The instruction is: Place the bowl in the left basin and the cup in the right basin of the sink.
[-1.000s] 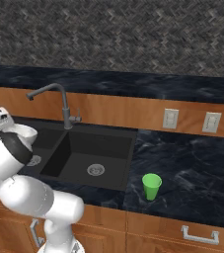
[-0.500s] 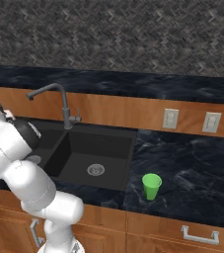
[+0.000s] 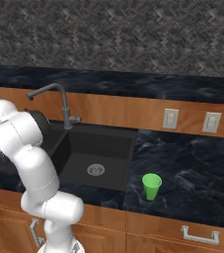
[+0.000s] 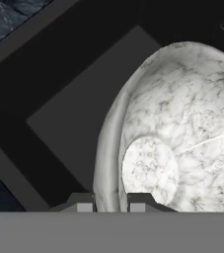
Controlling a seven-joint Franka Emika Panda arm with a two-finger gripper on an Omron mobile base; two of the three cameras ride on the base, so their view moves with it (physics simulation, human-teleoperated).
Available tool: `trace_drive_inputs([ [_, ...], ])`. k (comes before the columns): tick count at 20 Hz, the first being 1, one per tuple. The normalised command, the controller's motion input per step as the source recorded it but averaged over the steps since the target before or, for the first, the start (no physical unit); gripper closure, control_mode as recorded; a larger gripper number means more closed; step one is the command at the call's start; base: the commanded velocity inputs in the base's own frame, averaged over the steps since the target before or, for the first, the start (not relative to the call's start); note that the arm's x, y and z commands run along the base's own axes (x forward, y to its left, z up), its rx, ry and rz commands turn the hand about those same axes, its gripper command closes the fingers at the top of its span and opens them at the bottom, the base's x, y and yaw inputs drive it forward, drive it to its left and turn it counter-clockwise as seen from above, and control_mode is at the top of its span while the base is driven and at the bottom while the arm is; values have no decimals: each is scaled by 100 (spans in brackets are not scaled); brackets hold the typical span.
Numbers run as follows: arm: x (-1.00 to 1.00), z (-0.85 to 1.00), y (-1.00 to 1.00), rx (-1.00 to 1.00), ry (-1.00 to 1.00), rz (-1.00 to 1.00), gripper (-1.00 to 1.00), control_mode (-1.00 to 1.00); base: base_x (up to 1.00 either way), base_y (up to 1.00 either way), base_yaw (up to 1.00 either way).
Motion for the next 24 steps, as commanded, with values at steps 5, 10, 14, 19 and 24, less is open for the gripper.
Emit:
trace_drive_inputs([
  [5,21,-24,5,-1,0,-2,100,-100,0,0,0],
  [10,18,-25,4,-1,0,-1,100,-100,0,0,0],
  [14,19,-25,2,0,0,-2,100,-100,0,0,0],
  [19,22,-21,0,0,2,-1,100,-100,0,0,0],
  [24,25,-23,0,0,5,-1,100,-100,0,0,0],
])
